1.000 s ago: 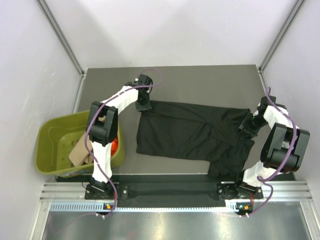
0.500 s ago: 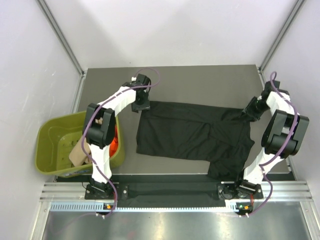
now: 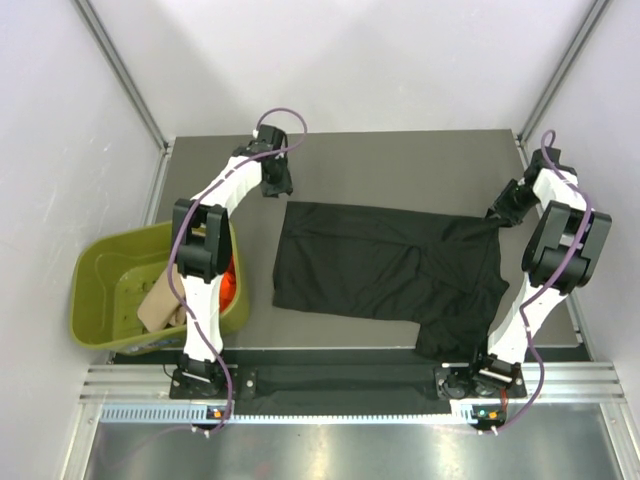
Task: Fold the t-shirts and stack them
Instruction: Fold the tshirt
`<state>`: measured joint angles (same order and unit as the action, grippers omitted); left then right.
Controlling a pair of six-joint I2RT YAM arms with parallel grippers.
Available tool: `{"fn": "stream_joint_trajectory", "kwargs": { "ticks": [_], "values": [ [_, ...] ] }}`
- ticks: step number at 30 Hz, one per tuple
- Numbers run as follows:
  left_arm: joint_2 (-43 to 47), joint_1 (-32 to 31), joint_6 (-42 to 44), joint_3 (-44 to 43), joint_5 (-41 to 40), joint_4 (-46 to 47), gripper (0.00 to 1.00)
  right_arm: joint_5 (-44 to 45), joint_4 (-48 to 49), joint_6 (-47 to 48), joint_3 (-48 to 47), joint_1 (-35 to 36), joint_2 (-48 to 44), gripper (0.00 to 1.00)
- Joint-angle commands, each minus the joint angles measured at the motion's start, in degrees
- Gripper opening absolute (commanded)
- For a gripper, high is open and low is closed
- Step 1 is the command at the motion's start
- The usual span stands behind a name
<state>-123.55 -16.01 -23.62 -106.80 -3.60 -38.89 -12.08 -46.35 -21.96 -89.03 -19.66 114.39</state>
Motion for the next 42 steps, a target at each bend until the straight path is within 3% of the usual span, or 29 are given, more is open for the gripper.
{"fn": "stream_joint_trajectory", "kwargs": {
  "ticks": [1,13,22,37,42],
  "values": [
    [-2.0,1.3,0.2,-1.2,2.7,0.1,0.42,0.1,1.3,1.3,-2.5,-0.5,0.6,0.34],
    [-3.9,1.9,-1.5,-0.9,8.0,0.0,0.45,1.9,1.2,2.7,-5.0,-1.3,3.4,0.35],
    [-7.0,2.6,-2.6,-3.0,10.9,0.5,0.41,1.8,1.1,2.7,-5.8,-1.8,3.9,0.36],
    [-7.2,2.9,-3.7,-3.0,9.6,3.9,0.36,1.9,1.4,2.8,-9.4,-2.2,7.2,0.37],
    [-7.8,2.9,-4.3,-2.8,10.7,4.3,0.27,1.7,1.4,2.6,-11.4,-2.1,8.7,0.37]
  ]
}}
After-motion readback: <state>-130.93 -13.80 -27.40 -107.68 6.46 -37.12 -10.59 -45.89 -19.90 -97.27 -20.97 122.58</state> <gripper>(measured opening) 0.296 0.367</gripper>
